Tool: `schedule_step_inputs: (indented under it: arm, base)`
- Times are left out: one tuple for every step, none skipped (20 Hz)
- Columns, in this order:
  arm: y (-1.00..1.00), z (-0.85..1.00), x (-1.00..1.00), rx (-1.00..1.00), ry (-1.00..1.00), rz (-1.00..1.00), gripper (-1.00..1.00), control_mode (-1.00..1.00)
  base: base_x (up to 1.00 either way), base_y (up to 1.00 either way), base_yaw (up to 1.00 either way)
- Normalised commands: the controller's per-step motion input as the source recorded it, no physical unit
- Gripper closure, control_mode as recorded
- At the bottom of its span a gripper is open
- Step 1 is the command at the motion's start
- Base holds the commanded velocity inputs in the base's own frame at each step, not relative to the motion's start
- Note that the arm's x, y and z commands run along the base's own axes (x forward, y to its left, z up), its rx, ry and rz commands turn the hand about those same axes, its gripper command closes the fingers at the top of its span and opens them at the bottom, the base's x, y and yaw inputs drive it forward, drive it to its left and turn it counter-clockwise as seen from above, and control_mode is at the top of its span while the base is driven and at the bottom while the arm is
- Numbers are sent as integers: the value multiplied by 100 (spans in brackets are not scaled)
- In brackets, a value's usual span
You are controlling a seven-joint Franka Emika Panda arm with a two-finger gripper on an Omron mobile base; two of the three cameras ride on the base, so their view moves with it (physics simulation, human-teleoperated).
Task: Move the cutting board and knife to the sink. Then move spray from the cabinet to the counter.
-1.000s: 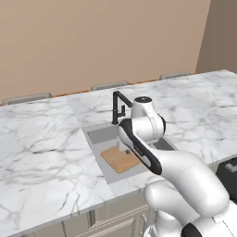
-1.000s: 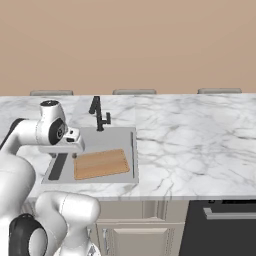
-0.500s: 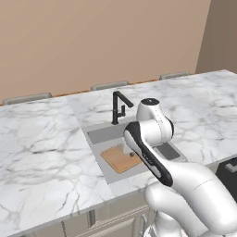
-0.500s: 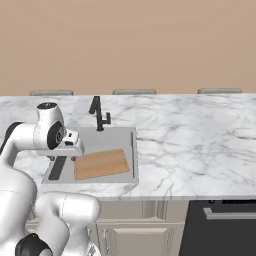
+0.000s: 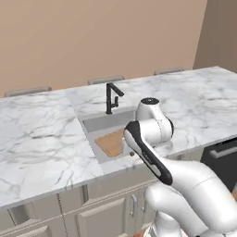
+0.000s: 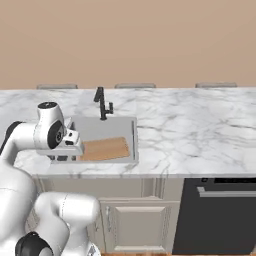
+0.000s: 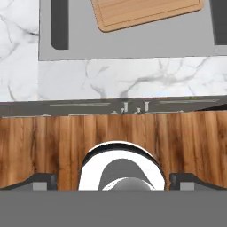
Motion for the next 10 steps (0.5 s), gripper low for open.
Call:
schedule_step_inputs:
  arm:
    - [0,0,0,0,0,0,-100,100]
    - [0,0,0,0,0,0,-100,100]
    - [0,0,0,0,0,0,-100,100]
    - [0,0,0,0,0,0,-100,100]
    - [0,0,0,0,0,0,-100,100]
    - [0,0,0,0,0,0,-100,100]
    - [0,0,0,0,0,0,-100,100]
    - [0,0,0,0,0,0,-100,100]
    - [0,0,0,0,0,0,-100,100]
    - [0,0,0,0,0,0,-100,100]
  base:
    - [-53,5,47]
    - [-42,7,67]
    - [-33,8,79]
    - [-21,6,92]
    - [-8,6,100]
    - [-3,3,100]
    - [-2,0,100]
    - [-1,0,100]
    - [0,0,100]
    - [0,0,100]
